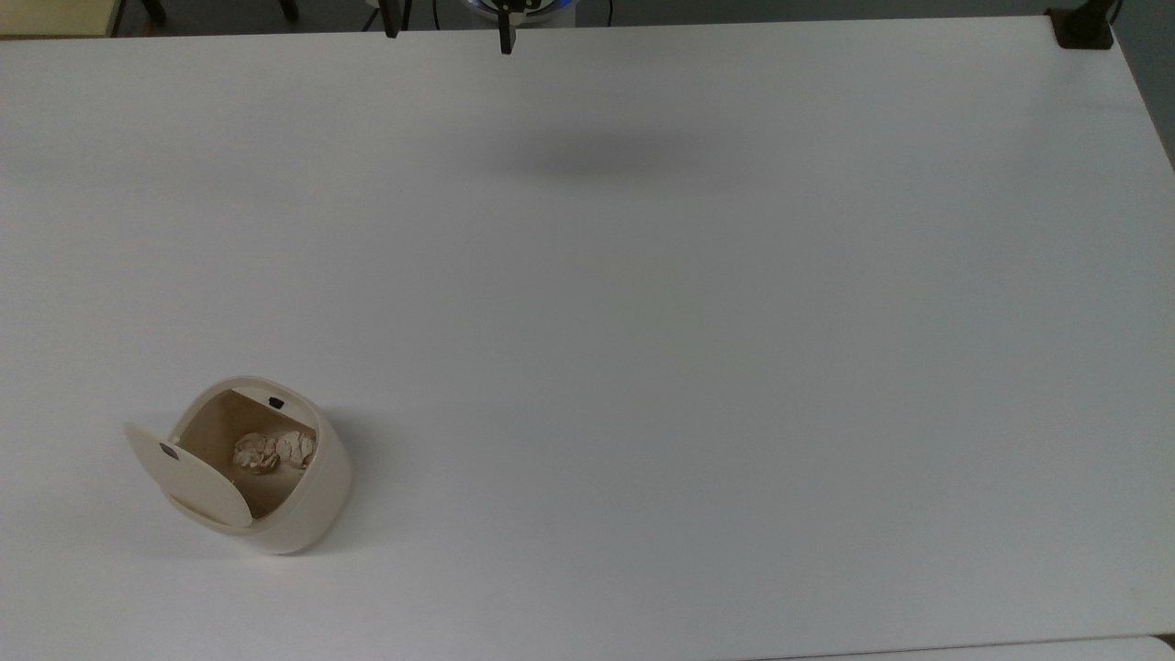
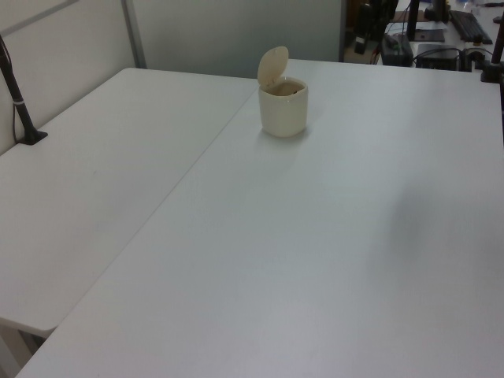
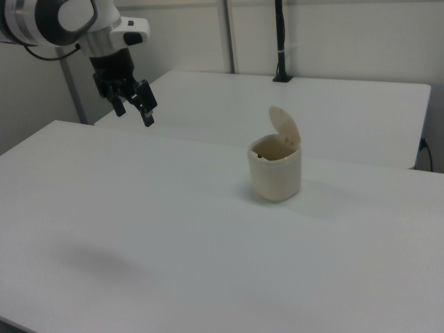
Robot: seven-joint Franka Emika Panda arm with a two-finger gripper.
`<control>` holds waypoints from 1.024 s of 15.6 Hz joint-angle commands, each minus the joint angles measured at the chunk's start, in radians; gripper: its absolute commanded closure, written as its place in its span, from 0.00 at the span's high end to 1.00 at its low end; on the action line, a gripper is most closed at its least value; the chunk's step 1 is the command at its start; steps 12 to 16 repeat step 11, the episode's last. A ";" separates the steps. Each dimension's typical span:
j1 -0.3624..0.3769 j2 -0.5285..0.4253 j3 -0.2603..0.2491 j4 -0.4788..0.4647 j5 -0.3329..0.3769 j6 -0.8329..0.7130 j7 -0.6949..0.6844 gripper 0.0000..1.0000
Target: Open the trash bin
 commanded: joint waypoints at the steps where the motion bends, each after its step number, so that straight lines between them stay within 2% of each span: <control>1: -0.017 -0.015 0.016 -0.016 0.020 -0.047 -0.090 1.00; 16: -0.014 -0.012 0.016 -0.010 0.020 -0.066 -0.081 1.00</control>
